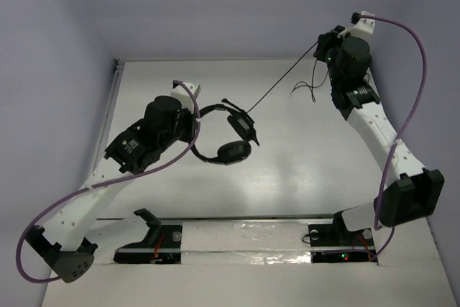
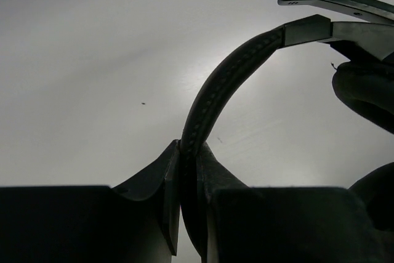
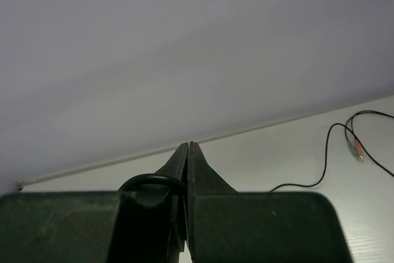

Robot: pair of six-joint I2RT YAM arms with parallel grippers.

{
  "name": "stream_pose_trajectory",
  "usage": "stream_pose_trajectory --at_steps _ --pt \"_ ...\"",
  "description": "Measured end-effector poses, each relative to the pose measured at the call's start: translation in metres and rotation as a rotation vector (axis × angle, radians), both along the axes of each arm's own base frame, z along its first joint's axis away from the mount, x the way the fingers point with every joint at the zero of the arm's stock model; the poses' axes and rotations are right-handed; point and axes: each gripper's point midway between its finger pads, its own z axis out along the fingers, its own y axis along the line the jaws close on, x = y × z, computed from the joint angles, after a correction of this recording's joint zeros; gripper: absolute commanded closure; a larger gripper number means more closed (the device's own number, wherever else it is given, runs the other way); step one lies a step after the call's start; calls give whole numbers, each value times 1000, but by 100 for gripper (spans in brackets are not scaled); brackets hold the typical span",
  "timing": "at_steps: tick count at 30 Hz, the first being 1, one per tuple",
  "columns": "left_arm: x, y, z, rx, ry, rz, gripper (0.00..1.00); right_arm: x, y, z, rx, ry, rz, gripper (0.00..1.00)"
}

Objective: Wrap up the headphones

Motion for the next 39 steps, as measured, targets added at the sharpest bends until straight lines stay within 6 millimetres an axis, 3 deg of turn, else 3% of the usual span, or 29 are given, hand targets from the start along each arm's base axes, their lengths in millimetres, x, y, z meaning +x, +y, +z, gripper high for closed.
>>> stream_pose_trajectory --at_steps 4,7,10,14,18,19,22,26,28,31,36,39 --pt "-14 -11 6 -56 -13 -94 100 23 8 -7 -4 19 10 100" --pt "-14 -4 26 -59 -45 -68 100 27 3 -20 1 46 -21 100" --pt "-9 0 34 -50 -67 -35 100 26 -5 -17 18 35 -50 100" --pt "-8 -16 6 -8 -9 -83 100 16 0 18 42 -67 -2 100" --pt "-21 -62 -27 32 53 -231 100 2 22 78 61 -200 133 100" --pt "-24 -74 -30 30 49 -261 100 -1 28 95 67 -237 172 100" --pt "-34 -98 -29 3 24 -341 100 -9 43 117 73 -288 262 100" --pt "-38 -101 -10 -42 -37 -364 100 -7 53 119 78 -292 314 100" --pt "-41 -95 3 -70 -74 -363 100 -1 51 109 83 -275 299 100" --pt "-51 -83 33 -137 -143 -369 100 9 48 67 94 -207 266 100" --pt "-55 -62 99 -248 -255 -329 100 19 47 -58 124 30 243 100" --pt "-51 -53 138 -336 -318 -284 100 10 57 -115 145 144 294 100"
